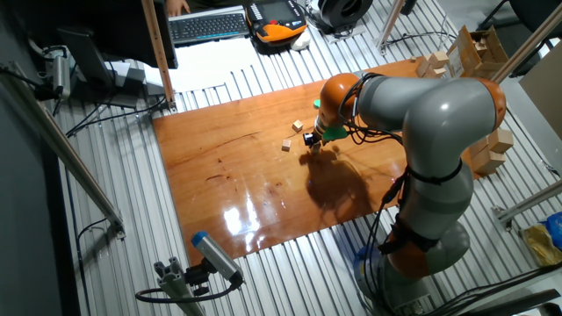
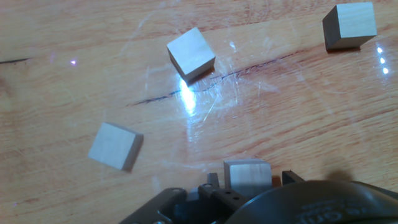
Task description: Stack the blocks in a vertical line of five
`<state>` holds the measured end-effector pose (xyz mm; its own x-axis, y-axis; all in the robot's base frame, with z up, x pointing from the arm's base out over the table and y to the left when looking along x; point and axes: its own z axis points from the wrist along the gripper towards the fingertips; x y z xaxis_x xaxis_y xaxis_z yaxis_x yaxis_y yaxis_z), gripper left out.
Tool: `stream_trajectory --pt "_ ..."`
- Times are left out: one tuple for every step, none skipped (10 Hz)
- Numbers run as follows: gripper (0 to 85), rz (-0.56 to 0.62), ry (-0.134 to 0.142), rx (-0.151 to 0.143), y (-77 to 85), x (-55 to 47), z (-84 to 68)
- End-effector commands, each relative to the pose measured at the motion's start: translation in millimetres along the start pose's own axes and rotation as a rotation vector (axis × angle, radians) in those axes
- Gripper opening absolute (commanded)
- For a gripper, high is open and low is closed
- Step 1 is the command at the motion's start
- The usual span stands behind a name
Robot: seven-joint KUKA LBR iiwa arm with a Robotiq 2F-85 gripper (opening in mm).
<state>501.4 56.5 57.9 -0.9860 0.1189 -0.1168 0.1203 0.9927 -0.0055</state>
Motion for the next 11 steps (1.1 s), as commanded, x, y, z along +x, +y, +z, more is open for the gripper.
stream_trajectory --pt "51.0 0.002 -0.002 0.002 -0.5 0.0 0.0" --pt "51.0 0.004 -0.004 0.007 -1.6 -0.2 0.2" --pt "51.0 0.004 -0.004 0.007 -2.9 -0.4 0.4" --pt "51.0 0.004 -0.004 0.007 -3.4 -0.5 0.5" --pt "51.0 0.005 -0.004 0.007 -3.3 -0.6 0.5" --pt "51.0 0.007 -0.004 0.007 -3.3 -0.5 0.7" --pt "51.0 0.007 -0.004 0.009 -3.3 -0.6 0.8" --pt "51.0 0.007 -0.004 0.009 -3.4 -0.7 1.1" --pt "51.0 0.01 -0.004 0.009 -3.4 -0.7 1.1" --pt "51.0 0.011 -0.005 0.009 -3.5 -0.8 1.0" --pt "51.0 0.011 -0.006 0.012 -3.8 -1.1 0.9"
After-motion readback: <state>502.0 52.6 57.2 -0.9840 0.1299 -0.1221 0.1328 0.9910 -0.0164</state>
